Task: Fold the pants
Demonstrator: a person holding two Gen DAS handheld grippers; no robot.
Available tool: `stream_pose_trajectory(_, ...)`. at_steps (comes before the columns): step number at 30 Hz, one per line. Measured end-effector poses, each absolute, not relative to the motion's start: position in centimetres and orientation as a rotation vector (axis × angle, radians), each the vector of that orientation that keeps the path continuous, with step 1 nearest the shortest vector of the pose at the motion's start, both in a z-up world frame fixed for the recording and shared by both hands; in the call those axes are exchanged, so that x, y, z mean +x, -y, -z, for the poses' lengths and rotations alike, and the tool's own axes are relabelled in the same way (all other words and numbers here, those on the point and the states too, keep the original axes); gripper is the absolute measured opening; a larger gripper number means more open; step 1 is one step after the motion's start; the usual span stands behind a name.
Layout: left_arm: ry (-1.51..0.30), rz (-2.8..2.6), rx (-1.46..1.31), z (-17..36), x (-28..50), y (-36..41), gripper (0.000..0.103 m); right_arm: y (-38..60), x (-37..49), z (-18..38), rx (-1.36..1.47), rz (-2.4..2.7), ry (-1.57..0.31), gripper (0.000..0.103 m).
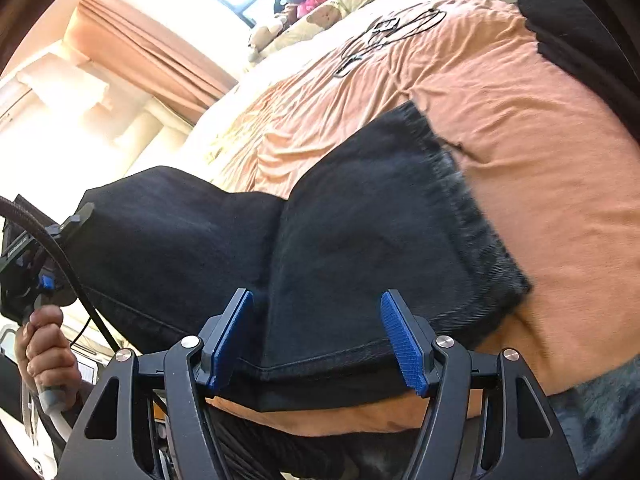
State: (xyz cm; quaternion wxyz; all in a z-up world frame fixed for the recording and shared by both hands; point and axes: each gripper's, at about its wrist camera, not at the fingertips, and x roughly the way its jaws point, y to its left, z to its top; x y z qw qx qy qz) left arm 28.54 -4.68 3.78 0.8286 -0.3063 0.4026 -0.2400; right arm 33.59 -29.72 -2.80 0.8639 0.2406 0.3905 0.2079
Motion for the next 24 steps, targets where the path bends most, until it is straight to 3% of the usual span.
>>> stream_pose_trajectory(14, -0.955, 0.599, -0.577, -1.9, 31.9, 14.5, 0.015, 37.6, 27.8, 4.6, 0.633, -0.38, -0.76, 0.07)
stream_pose_trajectory(24, -1.096, 0.65, -0.539, 2.9, 34.3, 22.0, 0.015, 41.2, 26.9, 5.8, 0.698, -0.335, -0.771, 0.07)
